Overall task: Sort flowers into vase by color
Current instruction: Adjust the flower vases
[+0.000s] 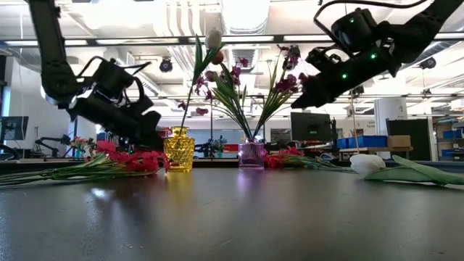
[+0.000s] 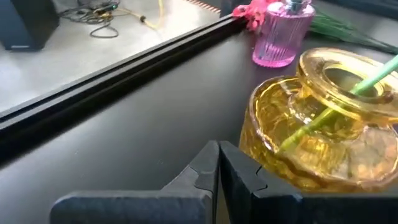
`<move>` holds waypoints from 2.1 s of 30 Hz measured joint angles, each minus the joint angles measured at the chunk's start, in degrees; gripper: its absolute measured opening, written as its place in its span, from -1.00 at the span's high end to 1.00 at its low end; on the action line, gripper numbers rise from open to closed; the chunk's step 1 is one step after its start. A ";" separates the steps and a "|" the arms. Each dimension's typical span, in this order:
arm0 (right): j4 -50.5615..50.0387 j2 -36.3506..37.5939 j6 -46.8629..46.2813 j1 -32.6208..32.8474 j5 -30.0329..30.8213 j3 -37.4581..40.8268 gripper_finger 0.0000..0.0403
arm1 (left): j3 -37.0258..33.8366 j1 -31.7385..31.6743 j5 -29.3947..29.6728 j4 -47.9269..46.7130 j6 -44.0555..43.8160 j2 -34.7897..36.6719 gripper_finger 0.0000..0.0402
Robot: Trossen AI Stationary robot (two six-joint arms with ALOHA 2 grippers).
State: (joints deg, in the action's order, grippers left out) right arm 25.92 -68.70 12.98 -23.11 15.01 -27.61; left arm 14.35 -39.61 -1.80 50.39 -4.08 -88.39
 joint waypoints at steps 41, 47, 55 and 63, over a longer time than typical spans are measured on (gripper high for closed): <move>-7.04 1.91 -1.17 0.63 0.00 0.06 0.94 | 12.09 7.58 -14.19 11.28 -4.42 -16.45 1.00; -8.32 3.14 -1.38 0.63 0.00 0.06 0.94 | 8.58 7.47 -14.21 10.93 -5.55 -12.50 1.00; -8.80 3.16 -1.40 0.61 0.00 0.06 0.94 | 3.58 7.67 -13.96 6.30 -6.32 -7.32 1.00; -9.78 3.16 -2.26 0.61 0.00 0.06 0.94 | 4.78 9.96 -13.75 6.12 -7.28 -8.66 1.00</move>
State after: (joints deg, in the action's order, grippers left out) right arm 16.13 -65.54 10.72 -22.50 15.00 -27.55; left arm 19.12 -29.65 -15.55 56.51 -11.36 -97.04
